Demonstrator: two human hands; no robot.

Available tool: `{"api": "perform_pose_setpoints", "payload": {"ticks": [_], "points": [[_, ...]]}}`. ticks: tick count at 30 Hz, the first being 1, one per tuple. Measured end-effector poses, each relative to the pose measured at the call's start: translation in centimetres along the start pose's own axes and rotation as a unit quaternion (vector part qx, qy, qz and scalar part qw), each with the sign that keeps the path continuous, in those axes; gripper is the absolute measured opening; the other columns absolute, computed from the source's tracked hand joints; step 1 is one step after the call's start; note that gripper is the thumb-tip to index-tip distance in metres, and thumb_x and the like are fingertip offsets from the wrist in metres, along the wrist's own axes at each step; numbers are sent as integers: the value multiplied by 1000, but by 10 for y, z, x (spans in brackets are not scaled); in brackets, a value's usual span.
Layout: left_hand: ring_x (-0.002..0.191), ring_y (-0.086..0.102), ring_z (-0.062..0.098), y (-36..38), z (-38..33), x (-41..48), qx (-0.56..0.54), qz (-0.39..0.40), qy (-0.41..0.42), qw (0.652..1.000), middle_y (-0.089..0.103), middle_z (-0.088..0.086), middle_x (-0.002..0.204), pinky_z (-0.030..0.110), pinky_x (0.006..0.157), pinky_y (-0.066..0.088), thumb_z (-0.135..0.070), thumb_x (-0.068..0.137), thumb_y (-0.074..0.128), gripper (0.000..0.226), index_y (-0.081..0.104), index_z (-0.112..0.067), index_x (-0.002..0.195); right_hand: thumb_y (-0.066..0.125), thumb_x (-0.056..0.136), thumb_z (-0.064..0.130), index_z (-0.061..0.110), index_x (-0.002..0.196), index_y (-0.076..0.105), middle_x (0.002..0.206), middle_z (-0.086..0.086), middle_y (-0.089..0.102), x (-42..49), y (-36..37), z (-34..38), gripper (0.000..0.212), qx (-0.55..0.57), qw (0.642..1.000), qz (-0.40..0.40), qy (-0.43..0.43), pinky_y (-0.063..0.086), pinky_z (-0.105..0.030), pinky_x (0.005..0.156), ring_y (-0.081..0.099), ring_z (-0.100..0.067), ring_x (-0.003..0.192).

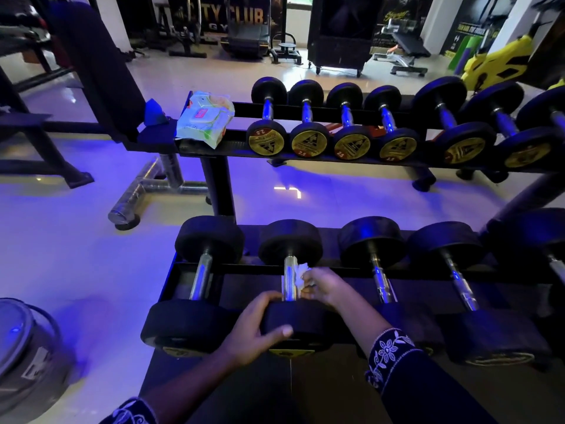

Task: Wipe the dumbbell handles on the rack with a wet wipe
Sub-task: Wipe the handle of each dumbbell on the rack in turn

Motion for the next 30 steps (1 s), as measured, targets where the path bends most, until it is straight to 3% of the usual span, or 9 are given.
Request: {"api": "perform_pose_setpoints", "payload": {"ticks": [3,6,11,15,18,21,23,27,30], "points": [[115,48,0,2,2,-1,104,-16,26,994,48,-10,125,22,99,43,-80,58,69,94,47,-24,130,37,87,-12,9,64,44,51,-6,43,-3,-13,-3,32,9,999,-10,-32,46,-35,59,43,-18,52],[123,46,12,7,-9,10,236,5,23,971,46,-2,132,26,103,40,-94,51,54,113,45,-17,133,39,88,-8,12,69,47,62,-7,46,-4,-25,5,29,29,997,-19,-69,48,-32,61,48,-17,57],[123,45,19,37,-53,27,399,42,49,915,47,-1,131,34,94,45,-86,63,56,97,40,-21,134,45,77,-10,10,66,54,64,-11,49,-15,-41,37,24,-69,980,-72,-170,52,-32,61,52,-20,62],[118,50,28,68,-83,41,472,73,66,876,51,8,127,40,85,47,-80,67,60,88,41,-18,127,59,71,0,9,78,72,62,-4,60,-32,-48,72,18,-291,896,-171,-287,50,-24,55,57,-16,56],[117,52,30,73,-85,45,492,80,68,864,52,11,127,41,81,48,-78,68,62,87,42,-15,126,63,75,4,7,94,75,85,-8,69,-31,-32,72,23,-377,864,-131,-307,50,-24,73,60,-13,75],[119,50,30,73,-83,45,504,85,74,856,50,12,130,42,82,49,-78,70,60,90,40,-14,130,64,77,8,11,98,75,106,-10,62,-22,-18,56,24,-466,825,-87,-308,42,-16,81,61,-17,97],[119,50,29,75,-82,46,498,90,74,859,50,11,130,41,82,49,-78,70,59,89,40,-14,130,66,77,10,11,96,76,102,-8,62,-19,-17,55,22,-485,813,-73,-315,39,-13,77,61,-18,98],[112,53,25,71,-84,44,479,72,118,867,55,7,120,39,78,49,-80,74,50,79,44,-15,118,63,77,3,4,88,75,70,9,59,-19,-20,71,16,-465,822,-71,-321,36,-15,62,57,-10,79],[99,54,20,64,-78,49,364,81,111,921,59,2,101,38,79,49,-80,82,29,68,50,-17,98,61,77,4,5,87,75,78,-6,67,-14,-21,74,17,-447,824,-88,-337,40,-20,65,56,-11,73]]}}
Point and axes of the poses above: each hand's wrist, its own x-axis towards the middle knuckle, its own y-axis out of the palm, z = x × y, the point moved 8 cm from there along x, towards the middle knuckle
